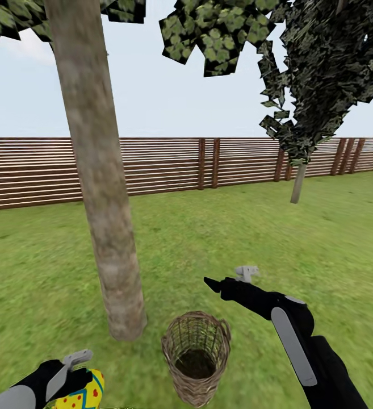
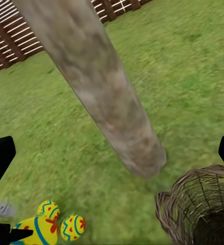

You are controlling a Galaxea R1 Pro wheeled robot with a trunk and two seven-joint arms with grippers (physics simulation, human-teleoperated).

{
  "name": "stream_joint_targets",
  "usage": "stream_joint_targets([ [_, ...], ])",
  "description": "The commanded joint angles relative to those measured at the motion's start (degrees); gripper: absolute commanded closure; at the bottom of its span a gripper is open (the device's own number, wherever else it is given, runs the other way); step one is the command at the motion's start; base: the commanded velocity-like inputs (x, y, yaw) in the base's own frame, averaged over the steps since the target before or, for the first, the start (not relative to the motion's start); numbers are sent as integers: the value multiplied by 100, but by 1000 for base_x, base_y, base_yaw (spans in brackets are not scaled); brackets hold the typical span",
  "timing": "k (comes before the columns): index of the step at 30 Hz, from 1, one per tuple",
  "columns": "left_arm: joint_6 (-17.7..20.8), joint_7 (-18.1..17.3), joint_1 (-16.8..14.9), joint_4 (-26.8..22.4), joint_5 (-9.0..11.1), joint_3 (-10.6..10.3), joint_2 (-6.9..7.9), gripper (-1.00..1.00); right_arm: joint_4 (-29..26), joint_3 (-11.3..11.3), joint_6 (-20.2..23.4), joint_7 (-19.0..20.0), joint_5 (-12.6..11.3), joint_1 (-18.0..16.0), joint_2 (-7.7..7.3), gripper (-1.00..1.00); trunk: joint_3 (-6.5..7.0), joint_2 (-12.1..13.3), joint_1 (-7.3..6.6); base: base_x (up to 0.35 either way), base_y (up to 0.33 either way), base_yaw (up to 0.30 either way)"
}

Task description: Take the three Easter eggs out of the wicker basket on the lawn in the garden, then place them on the lawn next to a single tree (choose any tree) so that all three eggs are next to the same tree and none are left in the basket.

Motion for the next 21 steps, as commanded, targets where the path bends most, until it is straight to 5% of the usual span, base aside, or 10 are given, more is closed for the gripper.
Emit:
stream_joint_targets([
  [1,-24,-7,17,-9,19,43,-10,100,-5,0,20,20,14,-4,-4,-100,-7,-5,1,62,-134,287],
  [11,-278,-53,194,-11,35,75,-98,100,-5,-5,20,30,14,-4,-4,-100,-7,-5,1,9,-20,144],
  [21,-447,-55,206,-21,61,83,-93,100,-5,-6,20,36,14,-4,-4,-100,-187,-406,221,0,0,1],
])
